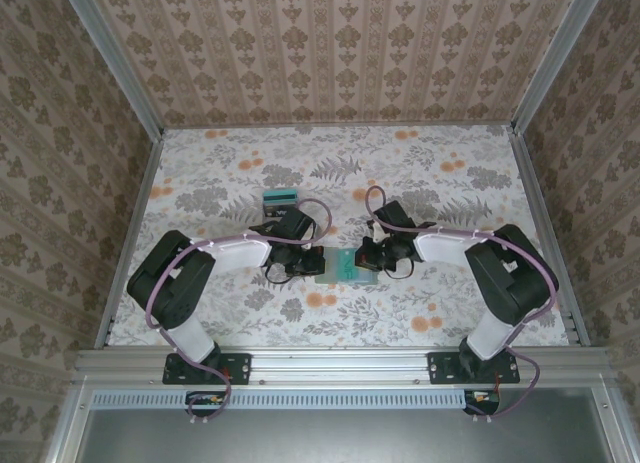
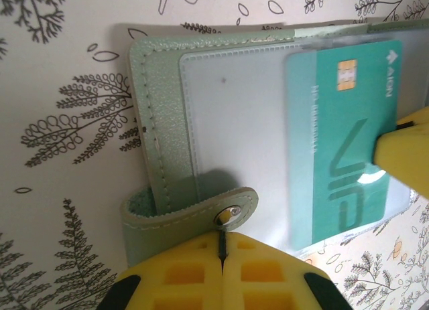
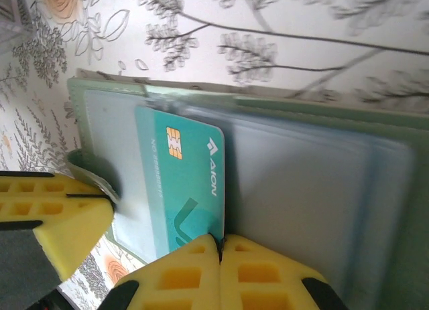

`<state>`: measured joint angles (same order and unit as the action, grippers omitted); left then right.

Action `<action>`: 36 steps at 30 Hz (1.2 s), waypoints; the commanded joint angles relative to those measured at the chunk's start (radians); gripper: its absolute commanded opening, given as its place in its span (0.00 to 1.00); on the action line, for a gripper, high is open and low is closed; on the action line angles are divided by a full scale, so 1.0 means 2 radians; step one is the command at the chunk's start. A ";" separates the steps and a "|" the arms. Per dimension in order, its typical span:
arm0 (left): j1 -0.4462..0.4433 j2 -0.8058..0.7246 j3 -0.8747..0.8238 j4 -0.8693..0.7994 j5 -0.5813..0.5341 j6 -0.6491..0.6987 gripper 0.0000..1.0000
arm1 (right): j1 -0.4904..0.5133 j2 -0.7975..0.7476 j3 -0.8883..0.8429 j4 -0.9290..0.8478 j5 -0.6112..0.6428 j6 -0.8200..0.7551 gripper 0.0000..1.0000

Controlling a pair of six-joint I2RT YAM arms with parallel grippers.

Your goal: Take the credit cards out of the card holder

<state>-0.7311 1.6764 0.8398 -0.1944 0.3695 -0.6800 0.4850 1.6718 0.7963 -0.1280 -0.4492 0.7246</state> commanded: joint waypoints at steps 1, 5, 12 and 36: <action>0.004 0.008 -0.005 -0.023 -0.008 0.003 0.01 | -0.020 -0.022 -0.028 -0.045 0.025 -0.021 0.05; 0.004 0.005 -0.002 -0.025 -0.008 0.004 0.01 | -0.040 -0.053 -0.038 -0.058 0.021 -0.036 0.04; 0.004 -0.022 0.023 -0.043 -0.014 0.007 0.08 | -0.052 -0.112 -0.022 -0.085 0.017 -0.062 0.01; 0.080 -0.166 -0.014 0.145 0.074 -0.148 0.41 | -0.051 -0.152 0.053 0.023 -0.080 -0.006 0.00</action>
<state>-0.5804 1.3663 0.8322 0.0051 0.4709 -0.9112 0.3859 1.3521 0.8642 -0.1635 -0.5415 0.6693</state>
